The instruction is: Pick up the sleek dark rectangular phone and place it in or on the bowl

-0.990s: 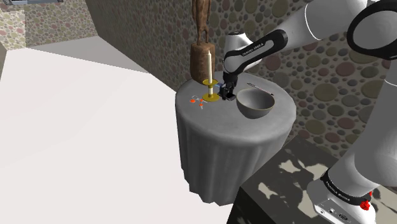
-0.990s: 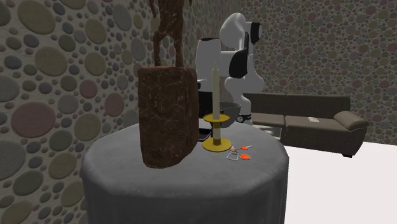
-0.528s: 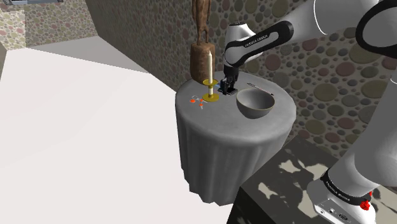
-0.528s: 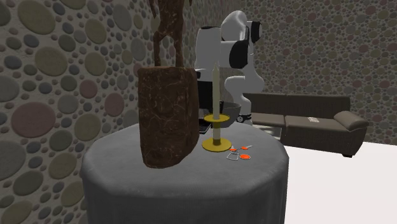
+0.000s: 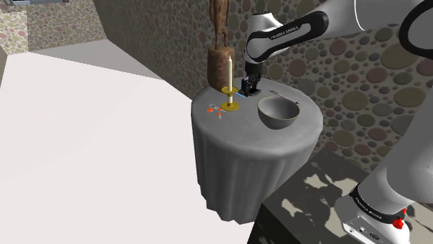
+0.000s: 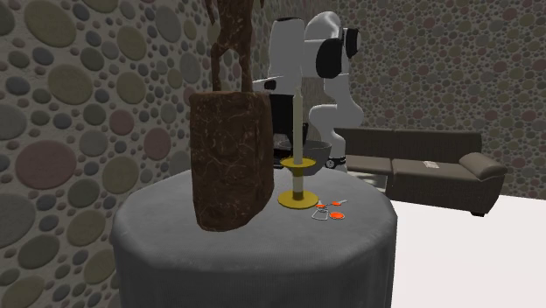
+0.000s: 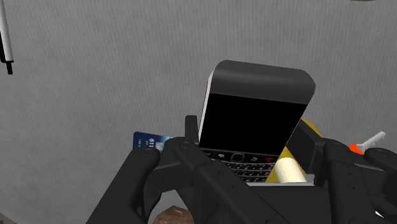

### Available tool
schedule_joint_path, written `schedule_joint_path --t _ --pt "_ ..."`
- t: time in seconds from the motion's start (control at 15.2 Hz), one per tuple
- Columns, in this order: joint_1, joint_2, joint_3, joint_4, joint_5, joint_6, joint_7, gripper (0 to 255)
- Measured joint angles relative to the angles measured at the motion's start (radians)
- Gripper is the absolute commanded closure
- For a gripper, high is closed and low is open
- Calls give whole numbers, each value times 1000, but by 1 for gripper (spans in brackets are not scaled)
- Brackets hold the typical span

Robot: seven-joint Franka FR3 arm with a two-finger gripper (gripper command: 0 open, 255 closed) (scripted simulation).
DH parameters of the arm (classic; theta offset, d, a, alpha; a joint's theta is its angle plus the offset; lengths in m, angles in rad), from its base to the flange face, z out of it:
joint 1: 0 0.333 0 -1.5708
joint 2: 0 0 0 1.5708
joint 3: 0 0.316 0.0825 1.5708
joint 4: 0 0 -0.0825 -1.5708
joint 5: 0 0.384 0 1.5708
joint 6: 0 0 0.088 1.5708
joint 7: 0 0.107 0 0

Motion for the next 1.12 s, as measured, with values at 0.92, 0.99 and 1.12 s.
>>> schedule_joint_path --t 0.92,0.99,1.12 --pt "3 -42 2 137 1 -179 -4 255" --pt "3 -48 1 142 1 -190 -5 255" --pt "5 -66 2 138 0 -203 -3 255"
